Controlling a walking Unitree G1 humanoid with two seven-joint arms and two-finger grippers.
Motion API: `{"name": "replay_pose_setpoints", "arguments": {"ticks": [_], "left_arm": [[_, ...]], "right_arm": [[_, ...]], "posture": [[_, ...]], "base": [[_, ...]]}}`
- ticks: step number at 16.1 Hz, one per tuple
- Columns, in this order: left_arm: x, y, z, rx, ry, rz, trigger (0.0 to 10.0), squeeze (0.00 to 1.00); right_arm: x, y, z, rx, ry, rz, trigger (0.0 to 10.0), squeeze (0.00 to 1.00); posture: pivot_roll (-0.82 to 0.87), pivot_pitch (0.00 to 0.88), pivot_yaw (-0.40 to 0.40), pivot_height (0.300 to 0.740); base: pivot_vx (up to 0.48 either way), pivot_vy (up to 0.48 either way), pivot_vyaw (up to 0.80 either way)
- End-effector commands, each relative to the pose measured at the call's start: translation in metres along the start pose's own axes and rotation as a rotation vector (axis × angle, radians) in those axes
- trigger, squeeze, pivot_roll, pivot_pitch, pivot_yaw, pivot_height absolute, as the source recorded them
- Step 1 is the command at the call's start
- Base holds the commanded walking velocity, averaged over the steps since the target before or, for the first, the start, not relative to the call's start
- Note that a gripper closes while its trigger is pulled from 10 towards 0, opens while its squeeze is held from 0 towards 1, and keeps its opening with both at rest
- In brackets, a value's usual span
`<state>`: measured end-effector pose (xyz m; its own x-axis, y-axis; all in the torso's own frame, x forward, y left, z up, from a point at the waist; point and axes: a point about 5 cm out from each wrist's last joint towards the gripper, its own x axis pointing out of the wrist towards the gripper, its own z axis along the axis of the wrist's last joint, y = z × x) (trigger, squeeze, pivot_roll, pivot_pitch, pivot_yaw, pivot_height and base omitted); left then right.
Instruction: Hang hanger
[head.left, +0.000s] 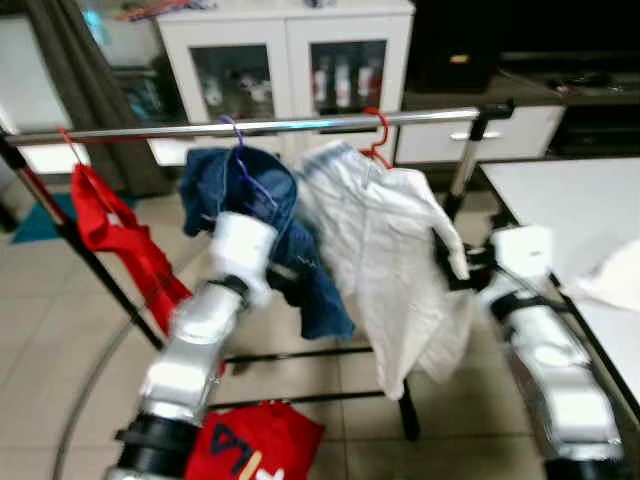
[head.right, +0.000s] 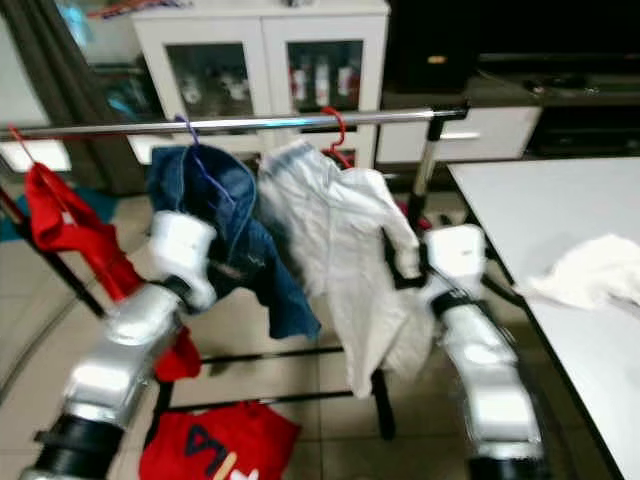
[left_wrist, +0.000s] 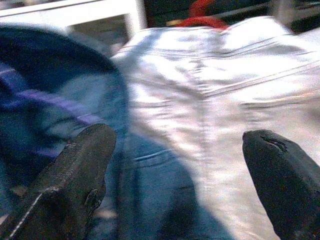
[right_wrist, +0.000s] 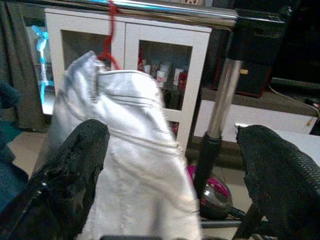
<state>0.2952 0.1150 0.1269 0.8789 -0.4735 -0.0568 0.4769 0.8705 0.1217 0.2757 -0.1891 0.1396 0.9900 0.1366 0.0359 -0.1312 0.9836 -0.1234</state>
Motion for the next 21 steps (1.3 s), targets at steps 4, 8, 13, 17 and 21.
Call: {"name": "replay_pose_setpoints", "arguments": {"ticks": [4,8,13,17,21], "left_arm": [[-0.02,-0.001,0.003,0.085,0.049,-0.274,10.0,1.0],[-0.031,-0.009,-0.002,0.095,0.113,-0.424,10.0,1.0],[-0.025,-0.005,0.002,0.066,0.08,-0.342,10.0,1.0],[-0.02,0.015,-0.003,-0.056,0.042,0.035,10.0,0.84],[-0.017,0.018,0.004,0.002,0.017,0.073,10.0,0.84]], "right_arm": [[0.012,-0.001,0.038,0.087,-0.068,0.189,10.0,1.0],[0.034,-0.004,0.05,0.049,-0.005,0.256,10.0,1.0],[0.068,0.001,0.057,-0.081,0.005,0.253,10.0,0.0],[0.036,0.009,0.031,0.075,-0.004,0.19,10.0,0.0],[0.003,0.021,0.001,0.173,0.041,0.115,10.0,0.0]], "posture": [[-0.04,0.0,0.032,0.74],[-0.05,0.0,0.039,0.74],[-0.03,0.0,0.021,0.74],[-0.02,0.0,-0.012,0.74],[-0.03,0.0,0.022,0.74]], "base": [[0.0,0.0,0.0],[0.0,0.0,0.0],[0.0,0.0,0.0],[0.0,0.0,0.0],[0.0,-0.48,0.0]]}}
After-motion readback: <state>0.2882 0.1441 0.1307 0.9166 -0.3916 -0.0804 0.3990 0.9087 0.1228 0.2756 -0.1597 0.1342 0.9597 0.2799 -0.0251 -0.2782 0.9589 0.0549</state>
